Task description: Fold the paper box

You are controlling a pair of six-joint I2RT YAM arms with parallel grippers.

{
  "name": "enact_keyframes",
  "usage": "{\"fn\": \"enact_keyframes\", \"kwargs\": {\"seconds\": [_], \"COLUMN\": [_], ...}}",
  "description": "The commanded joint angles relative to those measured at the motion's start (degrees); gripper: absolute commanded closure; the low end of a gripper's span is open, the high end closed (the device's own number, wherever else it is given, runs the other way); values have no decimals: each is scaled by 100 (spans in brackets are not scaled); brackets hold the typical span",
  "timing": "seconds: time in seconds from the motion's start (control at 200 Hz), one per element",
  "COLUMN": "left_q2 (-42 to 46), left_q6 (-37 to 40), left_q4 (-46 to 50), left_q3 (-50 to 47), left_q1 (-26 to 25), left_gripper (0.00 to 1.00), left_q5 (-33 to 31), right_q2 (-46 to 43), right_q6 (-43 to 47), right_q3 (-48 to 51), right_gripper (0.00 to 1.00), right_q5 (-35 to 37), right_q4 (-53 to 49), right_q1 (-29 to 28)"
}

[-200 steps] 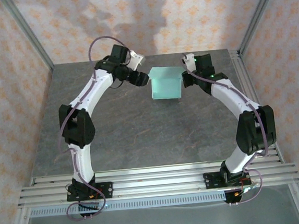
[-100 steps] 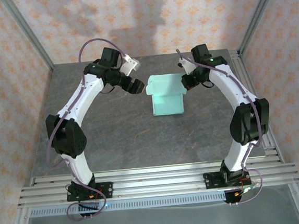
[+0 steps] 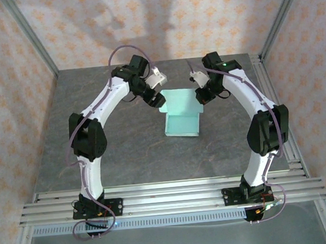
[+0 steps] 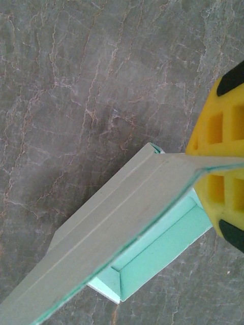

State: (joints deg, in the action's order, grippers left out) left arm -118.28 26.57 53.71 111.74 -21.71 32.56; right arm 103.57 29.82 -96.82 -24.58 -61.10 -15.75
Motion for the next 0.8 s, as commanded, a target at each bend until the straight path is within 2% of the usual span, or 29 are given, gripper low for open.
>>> {"fn": "enact_keyframes", "kwargs": {"seconds": [0.0,0.095,0.16,0.22,0.285,0.415,0.546,0.691,0.791], "left_q2": [-101,-228,-283,-327,-378,-496,-586,-622,-559], "left_q6": [312,384,406,446,446,455,446,455,446], "left_q4": [341,474,532,609,640,693,702,765,757], "left_q3": [353,470,497,511,521,567,627,702,684], "left_q1": [27,27,31,28,27,39,40,36,38], "left_gripper": [34,48,51,60,65,67,75,91,93], "left_q5": [15,160,341,505,541,533,526,588,613], "right_q2": [-14,10,28,27,-9,-55,-53,-25,-22], "right_q6": [210,239,226,242,274,278,278,261,252], "right_q3": [-44,-64,-83,-67,-10,6,-13,-29,-39], "right_gripper": [100,100,100,100,100,100,100,100,100], "right_q5": [-123,-154,-169,-162,-156,-144,-122,-118,-123], "right_q4": [-227,-227,-226,-199,-129,-95,-111,-103,-104], "right_q1": [-10,-13,-16,-24,-33,-33,-33,-37,-36]}}
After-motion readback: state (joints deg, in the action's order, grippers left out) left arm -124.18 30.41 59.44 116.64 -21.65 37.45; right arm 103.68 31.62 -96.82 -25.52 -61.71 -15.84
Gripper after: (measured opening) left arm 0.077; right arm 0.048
